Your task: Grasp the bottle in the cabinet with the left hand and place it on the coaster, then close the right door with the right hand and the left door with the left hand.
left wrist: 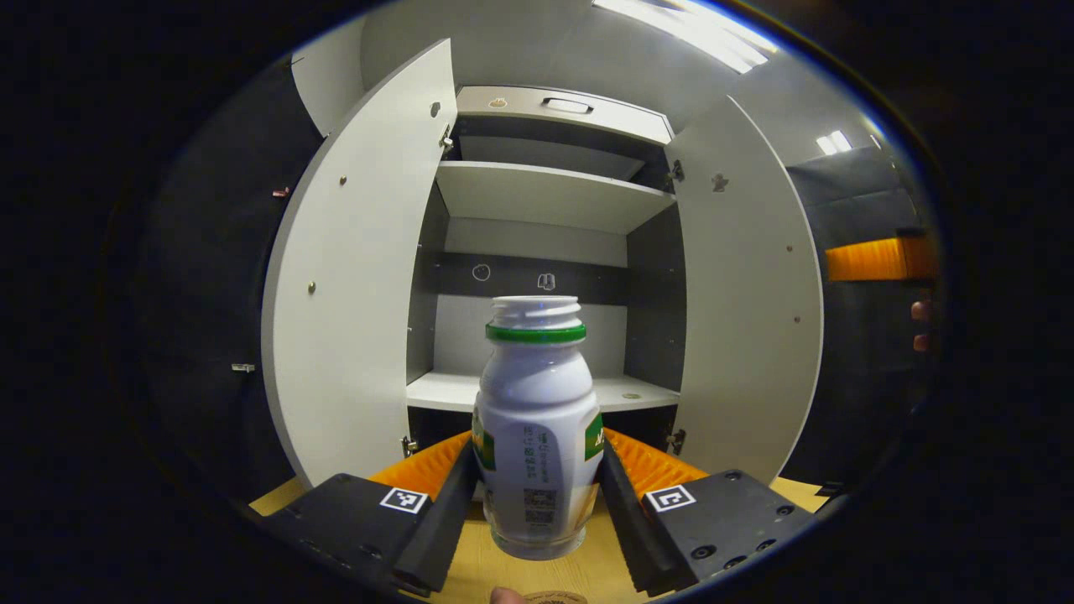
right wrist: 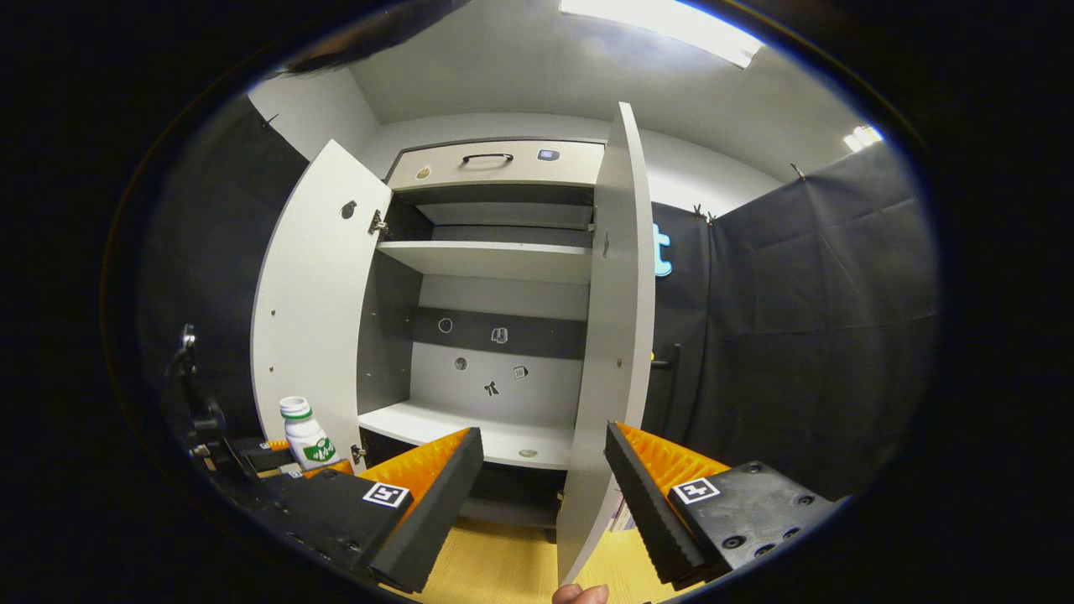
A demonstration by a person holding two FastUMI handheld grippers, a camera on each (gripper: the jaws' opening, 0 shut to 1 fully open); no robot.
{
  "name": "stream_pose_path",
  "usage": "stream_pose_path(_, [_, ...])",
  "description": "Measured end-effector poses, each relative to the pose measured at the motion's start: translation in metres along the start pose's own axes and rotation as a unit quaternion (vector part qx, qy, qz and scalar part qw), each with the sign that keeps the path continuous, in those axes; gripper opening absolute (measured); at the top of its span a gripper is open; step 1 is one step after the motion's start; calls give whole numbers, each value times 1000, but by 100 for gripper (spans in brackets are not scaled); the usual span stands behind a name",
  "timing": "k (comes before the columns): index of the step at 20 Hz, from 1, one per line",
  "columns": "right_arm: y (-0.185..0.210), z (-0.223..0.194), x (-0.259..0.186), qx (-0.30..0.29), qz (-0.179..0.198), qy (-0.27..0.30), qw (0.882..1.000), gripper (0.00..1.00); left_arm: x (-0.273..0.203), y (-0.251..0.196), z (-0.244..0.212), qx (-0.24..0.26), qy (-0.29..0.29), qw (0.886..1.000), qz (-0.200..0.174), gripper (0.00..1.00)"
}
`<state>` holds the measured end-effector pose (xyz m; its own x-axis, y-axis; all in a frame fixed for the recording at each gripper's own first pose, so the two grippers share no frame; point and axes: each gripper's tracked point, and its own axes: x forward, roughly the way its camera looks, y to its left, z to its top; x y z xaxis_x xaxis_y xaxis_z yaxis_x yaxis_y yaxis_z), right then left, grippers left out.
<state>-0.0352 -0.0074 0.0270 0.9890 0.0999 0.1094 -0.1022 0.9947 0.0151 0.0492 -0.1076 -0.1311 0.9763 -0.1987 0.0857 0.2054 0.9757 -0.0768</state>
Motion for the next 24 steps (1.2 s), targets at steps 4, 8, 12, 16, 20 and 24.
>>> stream_pose_path(4, [1, 4, -3, -3, 0, -4, 1000, 98, -15, -11, -62, 14, 32, 999, 0, 80])
stream_pose_path(8, [9, 10, -4, -11, 13, -14, 1000, 97, -24, -24, -123, 22, 61, 998, 2, 80])
stream_pose_path(12, [16, 22, -4, -11, 26, -21, 999, 97, -23, -25, -170, 19, 79, 997, 5, 80])
stream_pose_path(16, [16, 23, -1, -24, 28, -20, 999, 97, -20, -22, -205, 4, 93, 996, 11, 80])
stream_pose_path(20, [11, 13, -1, -24, 24, -2, 999, 98, -18, -21, -228, 3, 98, 995, 12, 79])
stream_pose_path(24, [5, 10, 2, -25, 17, 4, 1000, 97, -14, -26, -238, 5, 100, 995, 3, 80])
